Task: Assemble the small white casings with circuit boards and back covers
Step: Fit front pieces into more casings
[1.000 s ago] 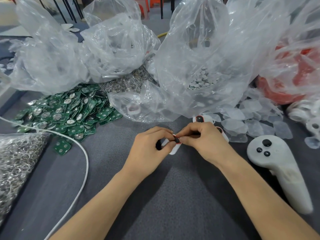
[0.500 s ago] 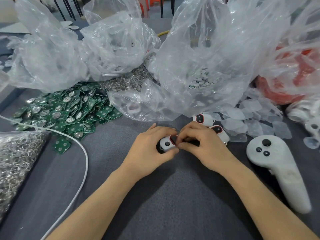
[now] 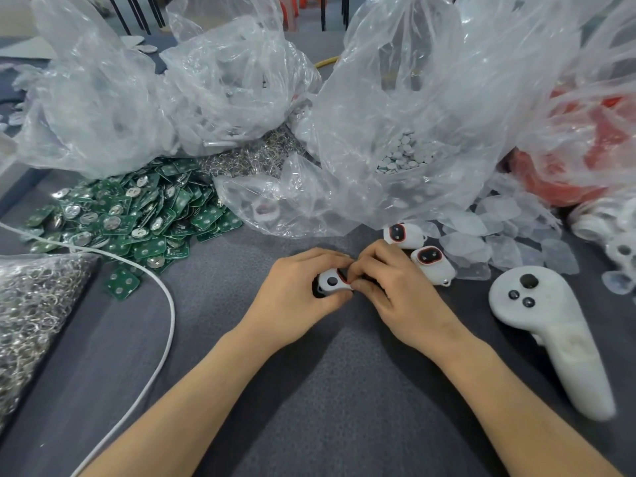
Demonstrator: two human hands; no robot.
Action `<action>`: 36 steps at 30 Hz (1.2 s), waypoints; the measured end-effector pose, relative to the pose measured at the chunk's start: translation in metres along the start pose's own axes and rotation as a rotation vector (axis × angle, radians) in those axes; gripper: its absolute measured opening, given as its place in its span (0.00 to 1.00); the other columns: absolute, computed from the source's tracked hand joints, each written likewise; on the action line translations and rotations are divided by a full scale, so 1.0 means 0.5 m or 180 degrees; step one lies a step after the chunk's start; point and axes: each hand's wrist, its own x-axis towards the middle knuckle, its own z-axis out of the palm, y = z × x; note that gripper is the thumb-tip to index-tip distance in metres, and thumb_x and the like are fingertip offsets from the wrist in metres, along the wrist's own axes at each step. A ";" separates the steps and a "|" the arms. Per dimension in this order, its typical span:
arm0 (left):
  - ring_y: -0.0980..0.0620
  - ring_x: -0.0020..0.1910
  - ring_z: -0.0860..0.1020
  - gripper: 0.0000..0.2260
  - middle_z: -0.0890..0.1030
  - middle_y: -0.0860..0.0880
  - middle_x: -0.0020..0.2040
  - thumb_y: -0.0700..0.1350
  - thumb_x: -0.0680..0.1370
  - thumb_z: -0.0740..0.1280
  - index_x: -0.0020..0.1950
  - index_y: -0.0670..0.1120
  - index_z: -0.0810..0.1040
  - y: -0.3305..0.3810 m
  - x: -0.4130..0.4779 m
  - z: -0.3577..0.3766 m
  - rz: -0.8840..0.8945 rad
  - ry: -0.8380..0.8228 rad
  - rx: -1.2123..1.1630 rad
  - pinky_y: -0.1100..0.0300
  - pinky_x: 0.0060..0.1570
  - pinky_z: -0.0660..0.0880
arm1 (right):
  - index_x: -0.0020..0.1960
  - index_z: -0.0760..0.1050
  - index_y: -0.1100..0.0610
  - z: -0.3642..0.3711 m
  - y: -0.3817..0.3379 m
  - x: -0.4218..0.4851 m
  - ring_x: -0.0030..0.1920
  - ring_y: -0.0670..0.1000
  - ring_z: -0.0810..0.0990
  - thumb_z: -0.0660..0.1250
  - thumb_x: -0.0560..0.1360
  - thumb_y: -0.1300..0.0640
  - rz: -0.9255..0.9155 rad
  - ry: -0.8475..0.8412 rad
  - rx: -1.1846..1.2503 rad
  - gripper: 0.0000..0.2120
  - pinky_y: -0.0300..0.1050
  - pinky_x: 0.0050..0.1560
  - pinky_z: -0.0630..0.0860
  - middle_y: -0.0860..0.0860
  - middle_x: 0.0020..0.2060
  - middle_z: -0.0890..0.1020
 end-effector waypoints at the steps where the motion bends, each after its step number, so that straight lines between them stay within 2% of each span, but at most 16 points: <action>1: 0.62 0.53 0.77 0.14 0.82 0.54 0.52 0.38 0.70 0.75 0.56 0.45 0.83 0.000 0.000 0.000 -0.0005 0.0006 -0.0009 0.73 0.55 0.69 | 0.48 0.80 0.64 0.001 0.000 0.000 0.47 0.54 0.74 0.68 0.75 0.66 -0.0011 0.0010 -0.0019 0.03 0.43 0.50 0.69 0.55 0.45 0.76; 8: 0.63 0.52 0.78 0.13 0.83 0.55 0.51 0.39 0.71 0.74 0.55 0.46 0.83 -0.002 0.002 0.000 -0.0132 0.0026 -0.0219 0.71 0.54 0.70 | 0.48 0.80 0.63 0.003 0.007 0.000 0.46 0.48 0.74 0.68 0.75 0.66 -0.0037 0.0149 0.0218 0.04 0.34 0.51 0.69 0.50 0.44 0.74; 14: 0.61 0.49 0.78 0.13 0.83 0.54 0.49 0.38 0.70 0.74 0.53 0.45 0.83 -0.003 0.001 0.004 0.0007 0.0115 -0.0099 0.71 0.52 0.71 | 0.47 0.80 0.63 0.007 0.010 -0.001 0.44 0.47 0.75 0.68 0.74 0.68 -0.0150 0.0280 0.0235 0.04 0.32 0.49 0.70 0.49 0.44 0.75; 17: 0.58 0.51 0.79 0.18 0.82 0.53 0.51 0.39 0.70 0.75 0.59 0.46 0.81 -0.005 0.001 0.007 -0.0070 0.0126 -0.0064 0.68 0.53 0.72 | 0.46 0.80 0.63 0.005 0.012 -0.003 0.44 0.45 0.73 0.69 0.73 0.68 -0.0159 0.0283 0.0201 0.03 0.30 0.49 0.68 0.47 0.43 0.74; 20: 0.60 0.55 0.78 0.29 0.82 0.57 0.54 0.43 0.71 0.76 0.69 0.53 0.71 -0.006 -0.002 0.007 -0.0234 0.0072 -0.0224 0.67 0.58 0.71 | 0.45 0.80 0.62 0.005 0.013 -0.004 0.44 0.47 0.75 0.70 0.72 0.68 -0.0162 0.0322 0.0124 0.04 0.35 0.49 0.70 0.50 0.43 0.76; 23: 0.61 0.56 0.77 0.34 0.81 0.60 0.54 0.44 0.71 0.75 0.69 0.62 0.63 -0.004 -0.003 0.006 -0.0257 0.0024 -0.0232 0.67 0.60 0.70 | 0.45 0.80 0.62 0.004 0.013 -0.006 0.44 0.48 0.76 0.71 0.71 0.68 -0.0184 0.0373 0.0085 0.04 0.35 0.48 0.71 0.52 0.42 0.78; 30: 0.56 0.56 0.78 0.35 0.81 0.59 0.55 0.43 0.70 0.76 0.71 0.59 0.65 -0.005 0.000 0.009 -0.0199 0.0050 -0.0201 0.55 0.60 0.72 | 0.41 0.78 0.62 -0.004 0.017 -0.007 0.42 0.44 0.75 0.70 0.70 0.71 -0.0053 0.0686 0.0319 0.06 0.29 0.47 0.69 0.51 0.40 0.78; 33: 0.59 0.57 0.77 0.35 0.81 0.59 0.55 0.46 0.69 0.77 0.68 0.65 0.63 -0.006 0.000 0.010 -0.0197 0.0083 -0.0250 0.58 0.60 0.72 | 0.42 0.79 0.61 -0.004 0.016 -0.008 0.42 0.44 0.76 0.71 0.70 0.70 -0.0038 0.0601 0.0300 0.05 0.31 0.47 0.71 0.51 0.41 0.78; 36: 0.62 0.55 0.76 0.35 0.80 0.62 0.53 0.49 0.68 0.77 0.67 0.68 0.61 -0.010 -0.001 0.012 -0.0227 0.0073 -0.0250 0.67 0.58 0.69 | 0.42 0.80 0.61 0.002 0.012 -0.008 0.43 0.46 0.77 0.72 0.69 0.69 -0.0064 0.0515 0.0182 0.05 0.34 0.47 0.72 0.51 0.41 0.79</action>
